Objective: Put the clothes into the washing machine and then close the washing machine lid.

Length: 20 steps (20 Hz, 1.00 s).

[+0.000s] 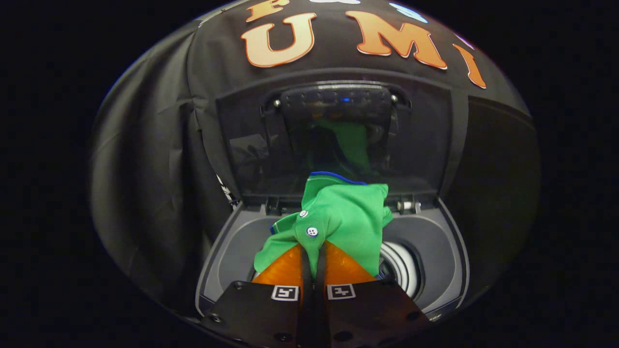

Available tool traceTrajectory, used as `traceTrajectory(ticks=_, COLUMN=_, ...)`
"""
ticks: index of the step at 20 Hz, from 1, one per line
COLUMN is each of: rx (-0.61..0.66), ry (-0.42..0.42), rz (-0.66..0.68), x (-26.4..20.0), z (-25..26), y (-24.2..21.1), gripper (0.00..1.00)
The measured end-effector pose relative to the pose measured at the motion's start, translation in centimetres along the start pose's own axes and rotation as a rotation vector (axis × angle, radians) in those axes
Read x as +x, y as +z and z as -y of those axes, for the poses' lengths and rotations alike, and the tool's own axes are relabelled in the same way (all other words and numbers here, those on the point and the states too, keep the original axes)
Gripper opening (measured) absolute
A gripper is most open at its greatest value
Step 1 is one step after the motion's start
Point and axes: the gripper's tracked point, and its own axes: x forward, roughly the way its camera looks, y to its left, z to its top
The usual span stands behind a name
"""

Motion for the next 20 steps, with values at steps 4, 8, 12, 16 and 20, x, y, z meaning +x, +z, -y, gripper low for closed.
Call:
traceTrajectory(ticks=4, rx=0.041, ry=-0.030, rz=-0.092, x=0.4, z=1.4, y=-3.4, gripper=0.08)
traceTrajectory(ticks=8, rx=0.103, ry=-0.049, rz=-0.202, x=1.2, z=3.0, y=-6.1, gripper=0.08)
traceTrajectory(ticks=12, rx=0.094, ry=-0.064, rz=-0.217, x=1.2, z=3.3, y=-6.2, gripper=0.08)
traceTrajectory(ticks=16, rx=0.104, ry=-0.071, rz=-0.207, x=1.5, z=3.5, y=-5.3, gripper=0.08)
traceTrajectory(ticks=20, rx=0.118, ry=-0.086, rz=-0.236, x=1.0, z=3.7, y=-5.3, gripper=0.33)
